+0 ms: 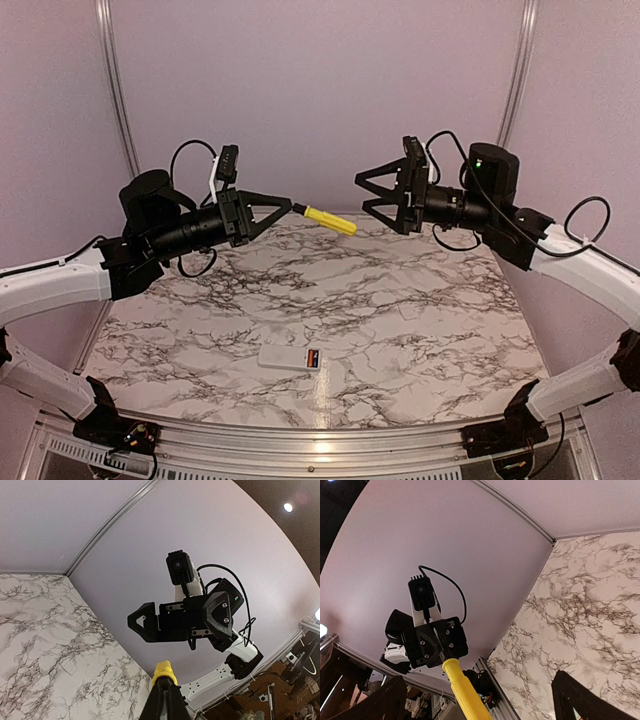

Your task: Unload the batteries from the remote control

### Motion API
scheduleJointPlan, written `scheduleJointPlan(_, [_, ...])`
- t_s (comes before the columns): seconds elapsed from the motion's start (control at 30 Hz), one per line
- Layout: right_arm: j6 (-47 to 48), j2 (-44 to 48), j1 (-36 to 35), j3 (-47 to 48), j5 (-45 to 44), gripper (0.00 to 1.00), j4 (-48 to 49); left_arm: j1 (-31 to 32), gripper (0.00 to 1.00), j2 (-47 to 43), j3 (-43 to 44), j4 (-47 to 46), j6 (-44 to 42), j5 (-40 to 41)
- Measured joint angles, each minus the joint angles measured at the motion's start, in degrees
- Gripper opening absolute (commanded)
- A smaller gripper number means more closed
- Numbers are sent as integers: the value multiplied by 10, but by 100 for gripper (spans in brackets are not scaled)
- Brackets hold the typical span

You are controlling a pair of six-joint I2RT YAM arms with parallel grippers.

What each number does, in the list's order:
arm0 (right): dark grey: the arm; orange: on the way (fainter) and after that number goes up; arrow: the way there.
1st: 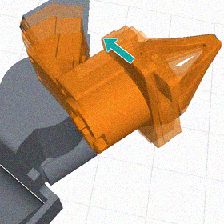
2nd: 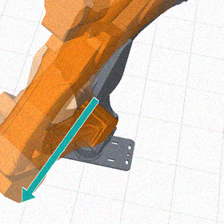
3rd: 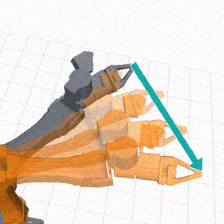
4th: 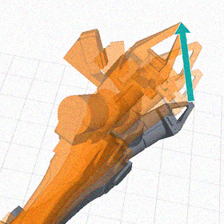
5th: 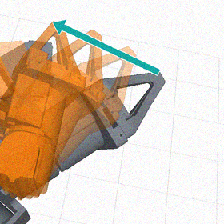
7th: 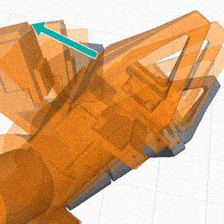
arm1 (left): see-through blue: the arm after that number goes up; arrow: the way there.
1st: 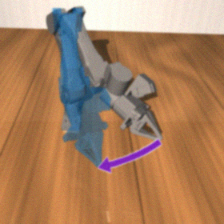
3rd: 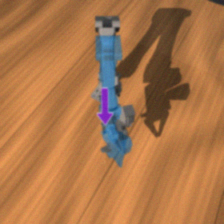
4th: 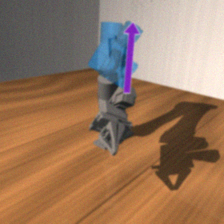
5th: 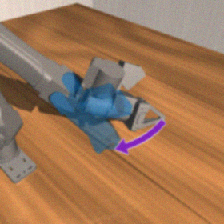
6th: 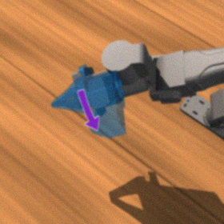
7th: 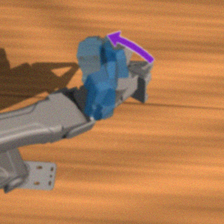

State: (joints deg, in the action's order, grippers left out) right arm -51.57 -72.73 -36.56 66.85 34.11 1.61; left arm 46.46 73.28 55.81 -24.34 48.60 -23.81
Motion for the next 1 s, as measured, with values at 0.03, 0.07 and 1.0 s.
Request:
scheduleJointPlan(0.03, [-17, 0, 0, -4, 4, 99, 15, 0, 0, 1, 3, -8, 1, 0])
scheduleJointPlan(0.07, [-32, 0, 0, -8, 7, 99, 27, 0, 0, 3, 8, -16, 1, 0])
scheduleJointPlan(1.0, [-158, -17, -12, -11, 34, 66, 170, 6, 0, 122, 80, -162, 80, 8])
